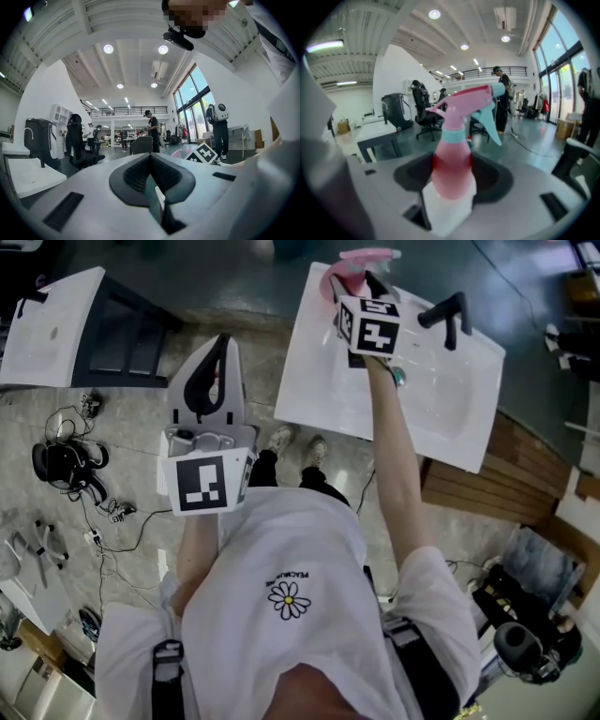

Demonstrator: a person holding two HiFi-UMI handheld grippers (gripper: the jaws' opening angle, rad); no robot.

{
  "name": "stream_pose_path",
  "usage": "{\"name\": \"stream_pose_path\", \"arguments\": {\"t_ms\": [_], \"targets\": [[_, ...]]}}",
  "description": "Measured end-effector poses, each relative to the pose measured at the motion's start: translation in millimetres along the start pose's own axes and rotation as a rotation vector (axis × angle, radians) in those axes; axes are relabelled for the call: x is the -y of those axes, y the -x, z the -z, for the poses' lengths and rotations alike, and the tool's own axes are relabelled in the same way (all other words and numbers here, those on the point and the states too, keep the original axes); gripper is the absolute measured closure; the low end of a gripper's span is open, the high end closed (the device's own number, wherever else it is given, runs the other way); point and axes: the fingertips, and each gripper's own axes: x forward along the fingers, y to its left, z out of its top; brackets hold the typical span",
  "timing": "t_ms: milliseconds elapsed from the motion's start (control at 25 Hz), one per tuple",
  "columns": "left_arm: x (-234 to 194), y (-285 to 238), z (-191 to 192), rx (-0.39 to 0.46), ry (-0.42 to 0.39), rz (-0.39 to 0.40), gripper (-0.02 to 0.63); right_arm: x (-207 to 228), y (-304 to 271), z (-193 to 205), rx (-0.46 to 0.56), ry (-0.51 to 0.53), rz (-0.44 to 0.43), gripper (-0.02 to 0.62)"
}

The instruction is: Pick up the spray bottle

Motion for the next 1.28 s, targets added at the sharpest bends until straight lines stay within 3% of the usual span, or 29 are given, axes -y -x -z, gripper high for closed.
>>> {"name": "stream_pose_path", "arguments": {"t_ms": [280, 880, 1280], "targets": [[4, -3, -20, 0.042, 0.014, 0.010, 0.588, -15, 59, -39, 0.119, -0.004, -0.013, 0.318], [22, -2, -75, 0.173, 0.003, 0.042, 0.589, -44, 239, -135, 0.535, 0.026, 0.032, 0.318], [36, 2, -119, 0.252, -0.003, 0.067, 0.588, -56, 308, -146, 0.639, 0.096, 0.105, 0.318]]}}
